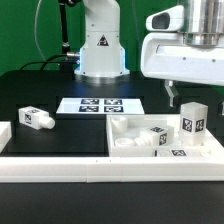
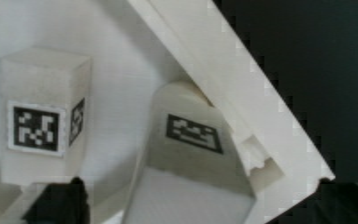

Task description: Assemble one leg

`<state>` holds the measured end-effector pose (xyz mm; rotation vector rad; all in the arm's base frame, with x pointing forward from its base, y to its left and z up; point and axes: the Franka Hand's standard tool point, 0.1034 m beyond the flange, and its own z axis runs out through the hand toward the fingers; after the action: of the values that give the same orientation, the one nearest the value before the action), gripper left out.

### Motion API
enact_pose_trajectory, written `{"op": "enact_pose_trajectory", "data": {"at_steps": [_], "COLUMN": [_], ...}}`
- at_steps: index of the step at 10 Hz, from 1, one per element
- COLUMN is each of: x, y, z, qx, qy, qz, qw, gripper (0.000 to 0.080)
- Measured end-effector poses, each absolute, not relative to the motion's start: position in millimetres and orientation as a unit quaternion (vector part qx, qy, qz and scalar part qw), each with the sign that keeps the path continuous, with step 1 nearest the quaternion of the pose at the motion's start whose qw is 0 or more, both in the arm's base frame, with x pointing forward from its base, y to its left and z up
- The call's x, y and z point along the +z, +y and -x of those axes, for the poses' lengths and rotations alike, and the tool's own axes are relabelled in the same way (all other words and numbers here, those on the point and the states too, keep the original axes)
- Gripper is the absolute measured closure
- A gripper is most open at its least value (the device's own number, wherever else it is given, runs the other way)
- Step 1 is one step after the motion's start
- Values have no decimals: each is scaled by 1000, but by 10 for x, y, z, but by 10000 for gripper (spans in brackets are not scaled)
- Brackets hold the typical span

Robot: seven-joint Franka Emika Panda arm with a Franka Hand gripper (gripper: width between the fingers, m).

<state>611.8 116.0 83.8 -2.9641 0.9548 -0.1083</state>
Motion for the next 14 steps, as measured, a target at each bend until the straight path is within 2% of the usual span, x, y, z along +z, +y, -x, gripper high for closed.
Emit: {"op": "enact_pose_trajectory", "data": {"at_steps": [2, 5, 11, 13, 14], "x": [828, 818, 783, 778, 778], "y": [1149, 1165, 1106, 1105, 1107], "z": [-6117, -6110, -6106, -6104, -6104], "qx": [-35, -41, -48, -47, -47], "qy": [246, 75, -134, -133, -128], "qz": [969, 996, 990, 990, 990], "qw": [9, -8, -18, -18, -17], "gripper": [151, 150, 150, 401, 401]}}
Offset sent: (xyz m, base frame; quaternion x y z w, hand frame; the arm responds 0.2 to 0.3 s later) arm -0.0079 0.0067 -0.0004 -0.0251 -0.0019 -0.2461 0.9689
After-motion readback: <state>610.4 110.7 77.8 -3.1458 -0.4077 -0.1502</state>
